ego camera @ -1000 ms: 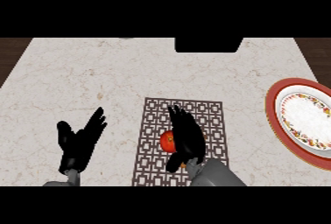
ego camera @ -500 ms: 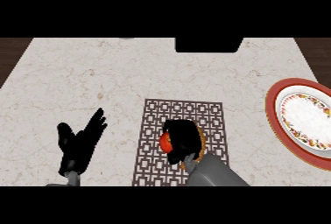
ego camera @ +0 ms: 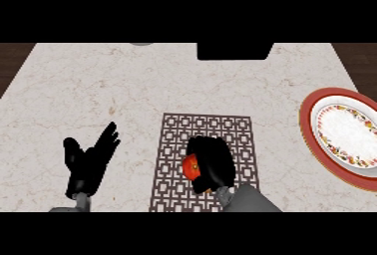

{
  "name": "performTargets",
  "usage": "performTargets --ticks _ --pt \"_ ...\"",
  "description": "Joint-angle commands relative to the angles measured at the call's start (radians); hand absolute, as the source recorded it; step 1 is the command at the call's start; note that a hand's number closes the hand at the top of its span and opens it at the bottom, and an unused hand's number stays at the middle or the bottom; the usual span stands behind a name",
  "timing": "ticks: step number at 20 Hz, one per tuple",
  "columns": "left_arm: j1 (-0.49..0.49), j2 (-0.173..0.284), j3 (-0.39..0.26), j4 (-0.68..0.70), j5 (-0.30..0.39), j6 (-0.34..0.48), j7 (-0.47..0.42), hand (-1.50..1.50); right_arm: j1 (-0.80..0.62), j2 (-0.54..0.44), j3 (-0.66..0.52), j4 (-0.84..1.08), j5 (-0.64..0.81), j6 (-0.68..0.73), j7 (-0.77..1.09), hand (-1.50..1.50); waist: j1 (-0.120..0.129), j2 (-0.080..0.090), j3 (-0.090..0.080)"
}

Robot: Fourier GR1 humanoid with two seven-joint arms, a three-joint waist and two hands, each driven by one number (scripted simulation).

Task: Pick the tomato from the placemat and place it in the plate

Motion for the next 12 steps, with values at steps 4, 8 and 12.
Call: performTargets --ticks 4,8,12 --pt "0.058 0.011 0.038 0.016 0.011 0.012 -0.019 0.0 0.361 -0.263 0.224 -0.397 0.029 -0.12 -0.211 1.5 -0.073 -0.025 0.0" --pt "0.055 0.012 0.044 -0.012 0.026 0.003 -0.017 0.0 0.493 -0.491 0.158 -0.655 0.062 -0.304 -0.288 1.5 -0.076 -0.018 0.001" --pt "0.07 0.001 0.04 -0.014 0.015 0.017 -0.034 0.0 0.683 -0.63 0.095 -0.859 -0.002 -0.479 -0.324 1.5 -0.075 -0.013 0.002"
